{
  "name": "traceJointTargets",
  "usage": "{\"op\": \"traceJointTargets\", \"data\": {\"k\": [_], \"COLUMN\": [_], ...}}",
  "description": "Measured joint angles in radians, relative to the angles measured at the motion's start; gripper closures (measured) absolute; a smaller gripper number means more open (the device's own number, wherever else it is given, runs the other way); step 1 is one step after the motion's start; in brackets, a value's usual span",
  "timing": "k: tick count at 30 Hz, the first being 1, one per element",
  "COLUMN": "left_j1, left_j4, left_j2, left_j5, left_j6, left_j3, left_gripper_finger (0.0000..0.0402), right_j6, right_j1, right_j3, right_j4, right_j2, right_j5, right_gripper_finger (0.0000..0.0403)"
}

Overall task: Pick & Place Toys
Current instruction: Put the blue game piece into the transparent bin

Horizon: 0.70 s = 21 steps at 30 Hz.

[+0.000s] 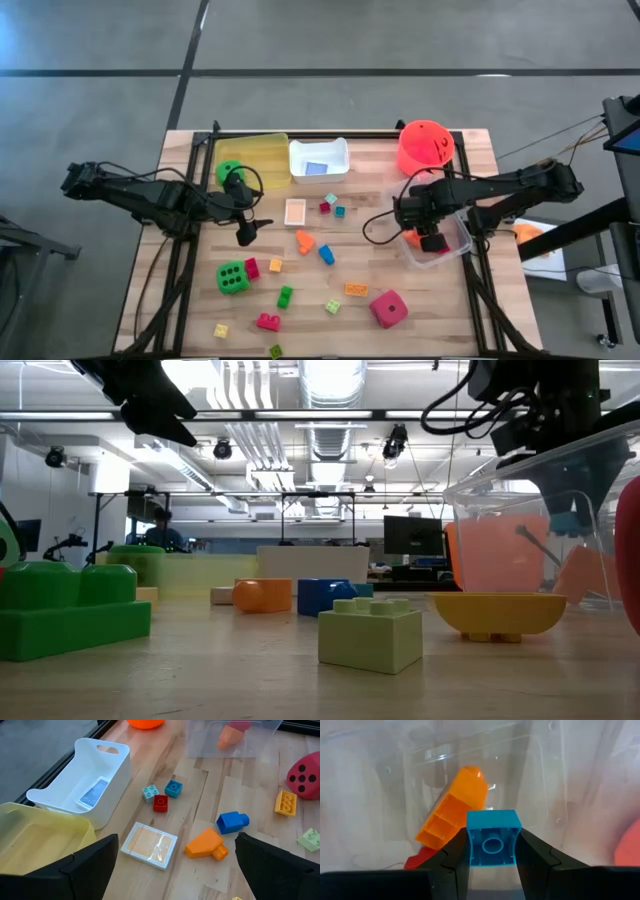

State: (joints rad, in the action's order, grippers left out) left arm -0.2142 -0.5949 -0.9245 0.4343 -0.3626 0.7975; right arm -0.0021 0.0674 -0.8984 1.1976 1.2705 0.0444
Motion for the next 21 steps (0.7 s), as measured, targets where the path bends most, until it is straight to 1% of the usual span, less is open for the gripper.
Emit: {"op": "traceJointTargets", "data": {"k": [5, 8, 11, 21], "left_j1": [0.0, 0.0, 0.001, 0.001], "left_j4": [0.0, 0.0, 0.0, 0.0], "left_j2": [0.0, 0.0, 0.0, 0.0], "left_j5": [0.0, 0.0, 0.0, 0.0], "left_j6": [0.0, 0.0, 0.0, 0.0], "left_j3": [0.0, 0.0, 0.0, 0.0], "left_gripper_finger": [0.0016, 0.0016, 0.0016, 0.0016], "right_j6": [0.004, 0.035, 0.067, 0.104], "right_j1": [-0.015, -0.042, -0.073, -0.166], "right_j3": [0.031, 0.053, 0.066, 0.053], "right_j4": [-0.042, -0.058, -0.06, -0.076], "right_j2": [0.0, 0.0, 0.0, -0.006], "right_j5": [-0.005, -0.027, -0.027, -0.019], "right_gripper_finger": [0.0288, 0.0288, 0.0288, 0.0288]}}
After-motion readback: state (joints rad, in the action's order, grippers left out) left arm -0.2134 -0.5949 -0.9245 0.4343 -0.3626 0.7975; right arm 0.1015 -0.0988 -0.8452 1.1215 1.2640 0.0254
